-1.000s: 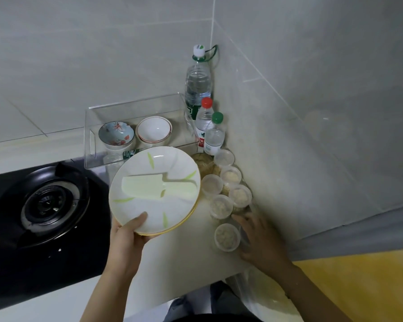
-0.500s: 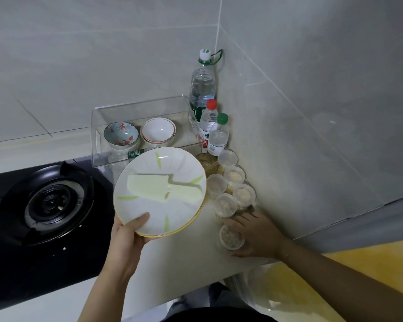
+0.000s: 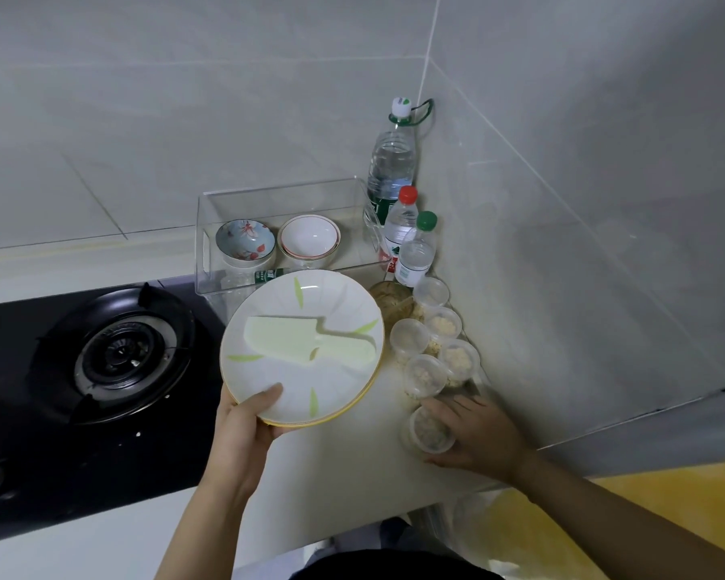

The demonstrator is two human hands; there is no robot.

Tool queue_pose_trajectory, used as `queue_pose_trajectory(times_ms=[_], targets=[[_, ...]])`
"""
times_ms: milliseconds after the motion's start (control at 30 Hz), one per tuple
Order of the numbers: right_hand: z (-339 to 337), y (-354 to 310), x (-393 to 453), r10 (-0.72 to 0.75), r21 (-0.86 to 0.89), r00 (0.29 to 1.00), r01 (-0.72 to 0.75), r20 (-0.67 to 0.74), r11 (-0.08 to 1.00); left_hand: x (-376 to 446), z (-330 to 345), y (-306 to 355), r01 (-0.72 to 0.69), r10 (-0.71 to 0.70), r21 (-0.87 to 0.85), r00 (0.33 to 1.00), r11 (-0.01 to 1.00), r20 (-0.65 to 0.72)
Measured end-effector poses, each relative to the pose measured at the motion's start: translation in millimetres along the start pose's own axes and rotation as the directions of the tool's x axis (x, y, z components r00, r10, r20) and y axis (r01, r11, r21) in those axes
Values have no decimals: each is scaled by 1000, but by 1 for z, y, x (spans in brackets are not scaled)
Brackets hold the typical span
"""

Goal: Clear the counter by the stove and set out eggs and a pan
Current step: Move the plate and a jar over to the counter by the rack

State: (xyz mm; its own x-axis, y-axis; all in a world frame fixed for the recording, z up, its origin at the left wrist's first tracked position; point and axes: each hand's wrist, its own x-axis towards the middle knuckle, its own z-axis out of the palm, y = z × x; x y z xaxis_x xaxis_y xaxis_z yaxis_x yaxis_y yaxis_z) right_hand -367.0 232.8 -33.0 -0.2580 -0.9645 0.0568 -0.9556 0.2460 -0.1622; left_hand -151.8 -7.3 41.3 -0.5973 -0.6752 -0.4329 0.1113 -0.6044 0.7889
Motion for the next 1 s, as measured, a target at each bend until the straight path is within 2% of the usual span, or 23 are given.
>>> queue_pose_trajectory(times_ms=[100,200,333,467,567,767,900,1000], targets=[[-5,-4,3,42,31,998,-41,-37,999,-4,-1,1,-20,20,0,1000,1000,-5],[-13,-10,5,116,205,991,-102,-62,973,-8,-3,4,-42,42,1,999,999,-11],[-30,-26,12,214,401,977,-205,24,893,-16,-6,8,-73,73,-3,996,997,-53],[-40,-39,29,263,473,957,-291,126,832,-26,-5,11,-98,95,-24,988,995,-120],[-41,-46,46,288,575,946,-320,149,753,-33,-5,12,-126,119,-28,974,992,-191],[-51,-59,84,354,668,912,-396,208,630,-54,-19,8,-200,185,-20,936,979,-299],[-54,-64,108,339,808,901,-405,272,428,-77,-34,2,-266,239,-17,890,964,-389],[-55,-66,125,282,847,913,-385,293,366,-96,-40,-3,-298,240,-42,838,954,-490]])
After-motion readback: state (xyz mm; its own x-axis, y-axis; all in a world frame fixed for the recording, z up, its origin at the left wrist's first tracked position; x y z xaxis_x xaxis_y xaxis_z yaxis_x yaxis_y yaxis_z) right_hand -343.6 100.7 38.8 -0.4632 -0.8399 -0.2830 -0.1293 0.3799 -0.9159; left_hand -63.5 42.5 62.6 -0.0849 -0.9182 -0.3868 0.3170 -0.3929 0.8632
